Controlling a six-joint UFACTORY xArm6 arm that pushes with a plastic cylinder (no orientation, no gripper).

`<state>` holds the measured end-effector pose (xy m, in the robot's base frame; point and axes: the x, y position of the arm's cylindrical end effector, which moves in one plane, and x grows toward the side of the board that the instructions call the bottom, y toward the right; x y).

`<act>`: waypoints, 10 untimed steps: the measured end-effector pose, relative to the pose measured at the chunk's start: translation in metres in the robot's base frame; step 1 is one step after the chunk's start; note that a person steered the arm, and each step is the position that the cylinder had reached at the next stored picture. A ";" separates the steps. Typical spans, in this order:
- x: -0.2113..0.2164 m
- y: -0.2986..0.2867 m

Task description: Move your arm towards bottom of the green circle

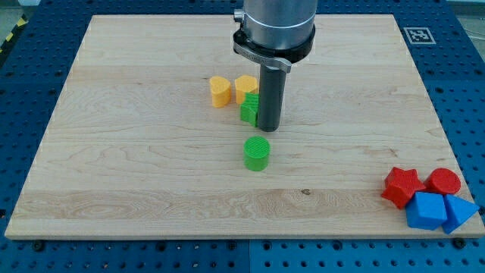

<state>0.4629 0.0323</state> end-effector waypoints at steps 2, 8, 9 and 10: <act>0.000 -0.006; 0.051 0.036; 0.061 0.036; 0.066 0.036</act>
